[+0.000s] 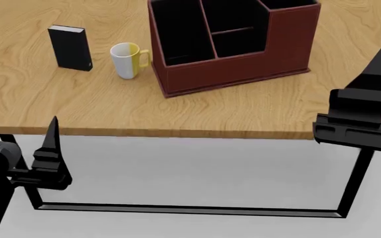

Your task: Pick up the book and place it in the back compartment of the caddy.

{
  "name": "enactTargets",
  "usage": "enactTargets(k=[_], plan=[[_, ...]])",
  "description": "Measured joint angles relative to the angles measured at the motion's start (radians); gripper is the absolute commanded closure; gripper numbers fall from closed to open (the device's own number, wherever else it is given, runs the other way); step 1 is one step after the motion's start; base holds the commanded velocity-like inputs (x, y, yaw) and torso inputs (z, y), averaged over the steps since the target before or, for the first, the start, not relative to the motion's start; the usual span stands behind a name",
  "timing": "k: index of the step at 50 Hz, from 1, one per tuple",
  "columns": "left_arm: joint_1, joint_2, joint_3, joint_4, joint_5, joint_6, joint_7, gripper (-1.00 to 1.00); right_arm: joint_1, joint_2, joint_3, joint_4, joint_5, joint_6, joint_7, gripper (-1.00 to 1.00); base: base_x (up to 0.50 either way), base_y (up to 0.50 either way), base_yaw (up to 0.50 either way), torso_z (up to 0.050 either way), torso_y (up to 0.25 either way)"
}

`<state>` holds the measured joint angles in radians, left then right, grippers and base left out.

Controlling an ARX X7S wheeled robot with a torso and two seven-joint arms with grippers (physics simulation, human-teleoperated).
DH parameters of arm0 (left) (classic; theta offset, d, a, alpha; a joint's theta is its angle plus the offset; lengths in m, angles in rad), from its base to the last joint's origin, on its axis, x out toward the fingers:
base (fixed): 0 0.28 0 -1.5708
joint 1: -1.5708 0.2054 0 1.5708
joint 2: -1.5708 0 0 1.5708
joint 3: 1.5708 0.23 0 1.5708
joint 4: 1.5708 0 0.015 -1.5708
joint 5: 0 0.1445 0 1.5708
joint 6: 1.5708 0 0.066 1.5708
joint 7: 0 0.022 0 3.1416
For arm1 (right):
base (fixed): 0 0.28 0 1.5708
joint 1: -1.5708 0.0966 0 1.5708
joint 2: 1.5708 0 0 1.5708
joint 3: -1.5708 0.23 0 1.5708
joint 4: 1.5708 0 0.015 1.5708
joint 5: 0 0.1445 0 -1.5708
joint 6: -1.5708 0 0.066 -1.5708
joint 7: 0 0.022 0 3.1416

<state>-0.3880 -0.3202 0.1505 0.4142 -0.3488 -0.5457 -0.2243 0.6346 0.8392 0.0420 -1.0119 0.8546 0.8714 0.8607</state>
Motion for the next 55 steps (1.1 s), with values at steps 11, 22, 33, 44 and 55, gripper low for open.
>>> enactTargets(k=[11, 22, 33, 44, 55], plan=[[-0.002, -0.004, 0.002, -0.001, -0.001, 0.003, -0.002, -1.00, 0.009, 0.013, -0.005, -0.001, 0.015, -0.003, 0.016, -1.00, 0.26, 0.00, 0.00, 0.000, 0.000], [-0.002, -0.006, 0.006, -0.003, -0.002, 0.007, -0.005, -1.00, 0.007, 0.027, -0.009, 0.001, 0.022, -0.016, 0.027, -1.00, 0.29, 0.00, 0.00, 0.000, 0.000], [-0.003, -0.009, 0.008, -0.002, -0.005, 0.008, -0.008, -1.00, 0.007, 0.038, -0.021, 0.004, 0.025, -0.027, 0.037, -1.00, 0.33, 0.00, 0.00, 0.000, 0.001], [-0.002, -0.012, 0.008, -0.004, -0.007, 0.012, -0.011, -1.00, 0.016, 0.046, -0.038, 0.007, 0.030, -0.030, 0.048, -1.00, 0.35, 0.00, 0.00, 0.000, 0.000], [-0.001, -0.015, 0.009, -0.005, -0.009, 0.016, -0.014, -1.00, 0.023, 0.054, -0.051, 0.008, 0.036, -0.035, 0.058, -1.00, 0.37, 0.00, 0.00, 0.000, 0.002]])
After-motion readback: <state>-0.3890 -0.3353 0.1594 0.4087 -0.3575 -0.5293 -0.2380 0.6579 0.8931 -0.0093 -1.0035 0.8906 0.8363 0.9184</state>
